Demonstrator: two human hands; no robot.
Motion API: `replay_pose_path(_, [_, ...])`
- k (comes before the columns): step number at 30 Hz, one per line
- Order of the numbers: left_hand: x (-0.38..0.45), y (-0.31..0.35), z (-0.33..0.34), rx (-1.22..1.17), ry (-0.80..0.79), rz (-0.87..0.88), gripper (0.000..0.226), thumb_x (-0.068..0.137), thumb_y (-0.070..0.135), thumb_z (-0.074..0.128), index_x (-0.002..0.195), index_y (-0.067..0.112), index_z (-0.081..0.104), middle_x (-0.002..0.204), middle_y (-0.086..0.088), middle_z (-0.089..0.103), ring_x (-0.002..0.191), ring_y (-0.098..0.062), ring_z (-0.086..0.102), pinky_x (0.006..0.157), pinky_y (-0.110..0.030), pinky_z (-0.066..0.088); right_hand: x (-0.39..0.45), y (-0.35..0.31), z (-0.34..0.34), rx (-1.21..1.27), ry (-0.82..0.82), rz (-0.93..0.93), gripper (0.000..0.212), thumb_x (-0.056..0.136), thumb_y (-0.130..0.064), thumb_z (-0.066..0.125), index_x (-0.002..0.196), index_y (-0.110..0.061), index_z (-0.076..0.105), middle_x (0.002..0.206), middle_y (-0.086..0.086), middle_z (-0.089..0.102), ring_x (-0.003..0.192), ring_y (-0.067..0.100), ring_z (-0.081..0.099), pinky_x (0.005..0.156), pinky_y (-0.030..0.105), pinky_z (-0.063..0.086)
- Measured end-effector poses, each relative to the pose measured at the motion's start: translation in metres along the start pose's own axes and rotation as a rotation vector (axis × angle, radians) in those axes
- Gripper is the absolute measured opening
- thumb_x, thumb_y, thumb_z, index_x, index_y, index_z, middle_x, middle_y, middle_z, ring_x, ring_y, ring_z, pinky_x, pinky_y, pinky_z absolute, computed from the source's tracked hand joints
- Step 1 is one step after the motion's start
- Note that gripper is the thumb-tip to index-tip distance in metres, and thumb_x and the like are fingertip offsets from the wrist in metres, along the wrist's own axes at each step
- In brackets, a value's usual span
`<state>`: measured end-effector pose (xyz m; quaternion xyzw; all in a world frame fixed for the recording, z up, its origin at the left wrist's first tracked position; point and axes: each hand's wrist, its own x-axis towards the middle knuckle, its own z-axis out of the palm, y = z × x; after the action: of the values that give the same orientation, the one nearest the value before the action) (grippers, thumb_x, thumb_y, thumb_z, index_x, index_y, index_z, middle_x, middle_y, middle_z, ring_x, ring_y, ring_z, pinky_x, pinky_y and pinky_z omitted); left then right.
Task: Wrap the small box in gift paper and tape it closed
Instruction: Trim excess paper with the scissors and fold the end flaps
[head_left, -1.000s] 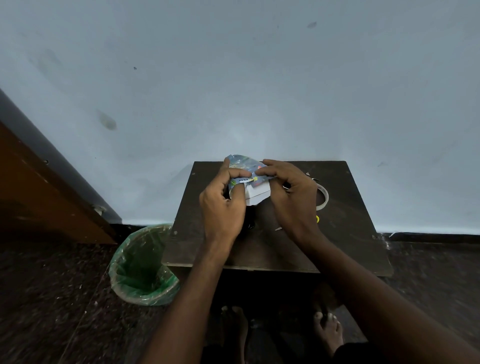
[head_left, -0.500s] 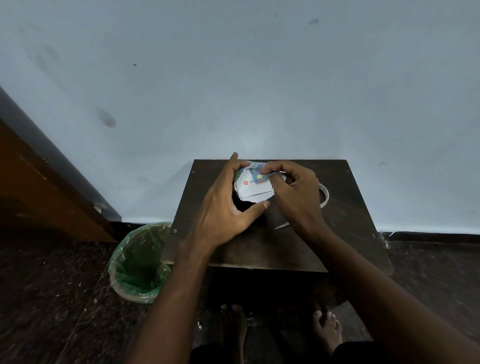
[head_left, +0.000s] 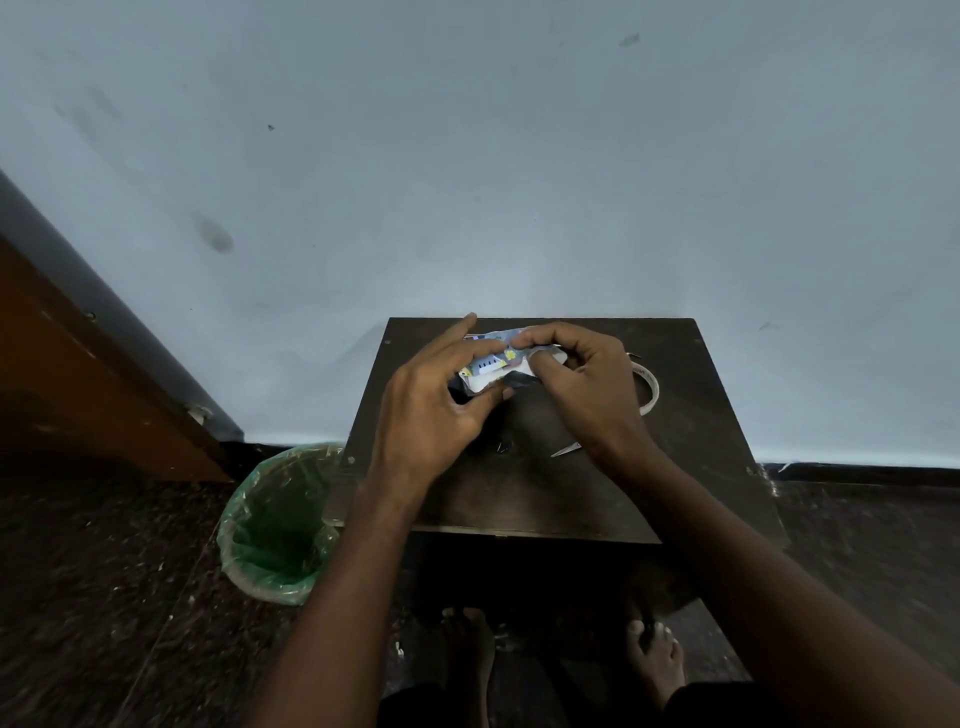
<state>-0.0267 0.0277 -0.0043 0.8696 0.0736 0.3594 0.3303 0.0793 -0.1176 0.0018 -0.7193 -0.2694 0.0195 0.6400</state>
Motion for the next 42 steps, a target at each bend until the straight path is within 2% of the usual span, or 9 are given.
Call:
replay_pose_path(5, [0.002,0.003,-0.004,-0.052,0.011,-0.04,0.066,0.081,0.029,0.094,0.141,0.022,0.068,0.137,0.023,0.066,0.133,0.001,0.06,0.105,-0.026,0.054,0.002,-0.005,-0.005,0.088,-0.024,0.016,0.033,0.088,-0.002,0.06,0.105,-0.019,0.083,0.097,-0.009,0.08,0.082,0.009,0.07,0.076,0.034,0.058])
replay_pose_path(9, [0.003,0.011,-0.005,-0.213,0.023,-0.153,0.079,0.086,0.017,0.089,0.155,0.015,0.052,0.136,0.027,0.059,0.124,0.017,0.057,0.1,-0.008,0.046,0.004,-0.014,-0.009,0.369,-0.035,0.169,0.024,0.103,-0.012,0.06,0.122,-0.014,0.076,0.107,0.003,0.079,0.101,0.016,0.075,0.08,0.03,0.06])
replay_pose_path(13, [-0.002,0.014,-0.005,-0.358,-0.051,-0.241,0.054,0.11,0.034,0.047,0.162,0.018,0.044,0.151,0.02,0.054,0.134,0.018,0.049,0.103,-0.003,0.037,0.004,-0.012,-0.008,0.498,-0.003,0.317,0.028,0.108,-0.025,0.055,0.108,-0.01,0.079,0.104,0.002,0.081,0.101,0.012,0.075,0.082,0.026,0.061])
replay_pose_path(19, [0.0,0.007,0.01,-0.665,0.021,-0.388,0.047,0.115,0.029,0.037,0.159,0.014,0.048,0.162,0.004,0.051,0.15,-0.007,0.045,0.126,-0.031,0.035,0.003,0.0,-0.004,0.384,0.033,0.176,0.02,0.097,-0.001,0.069,0.115,0.0,0.076,0.099,0.008,0.08,0.083,0.007,0.072,0.075,0.02,0.056])
replay_pose_path(22, [0.001,0.001,0.02,-0.826,0.081,-0.452,0.052,0.111,0.031,0.039,0.156,0.009,0.049,0.158,-0.003,0.056,0.149,-0.017,0.049,0.125,-0.037,0.038,0.004,0.003,-0.004,0.358,0.04,0.156,0.024,0.092,0.0,0.075,0.116,-0.002,0.076,0.105,0.006,0.081,0.094,0.014,0.077,0.081,0.024,0.058])
replay_pose_path(27, [0.001,-0.001,0.036,-0.721,0.108,-0.421,0.046,0.107,-0.006,0.053,0.151,0.006,0.056,0.147,-0.005,0.065,0.139,-0.015,0.06,0.115,-0.03,0.049,0.004,0.01,-0.005,0.314,0.055,0.188,0.031,0.085,0.004,0.081,0.114,-0.003,0.076,0.1,0.004,0.081,0.091,0.02,0.079,0.08,0.031,0.062])
replay_pose_path(35, [0.001,0.0,0.04,-0.574,0.214,-0.445,0.038,0.1,-0.006,0.065,0.136,0.007,0.069,0.122,0.005,0.077,0.11,-0.006,0.074,0.094,-0.026,0.059,-0.001,0.01,0.003,0.254,0.077,0.145,0.033,0.084,0.01,0.078,0.115,-0.003,0.076,0.092,-0.003,0.081,0.081,0.01,0.078,0.072,0.02,0.058])
replay_pose_path(38, [0.001,-0.003,0.04,-0.509,0.202,-0.421,0.037,0.099,0.007,0.068,0.133,0.02,0.072,0.125,0.007,0.078,0.115,-0.014,0.074,0.101,-0.043,0.06,-0.001,0.01,0.004,0.261,0.071,0.132,0.03,0.087,0.007,0.077,0.115,-0.004,0.075,0.093,-0.003,0.081,0.082,0.012,0.078,0.071,0.02,0.058])
replay_pose_path(42, [0.001,-0.001,0.043,-0.5,0.21,-0.407,0.038,0.105,0.001,0.059,0.14,0.014,0.067,0.133,0.004,0.074,0.125,-0.01,0.069,0.108,-0.034,0.056,0.0,0.009,0.007,0.269,0.083,0.129,0.023,0.091,-0.002,0.078,0.113,-0.005,0.076,0.098,0.001,0.081,0.083,0.01,0.078,0.072,0.019,0.057])
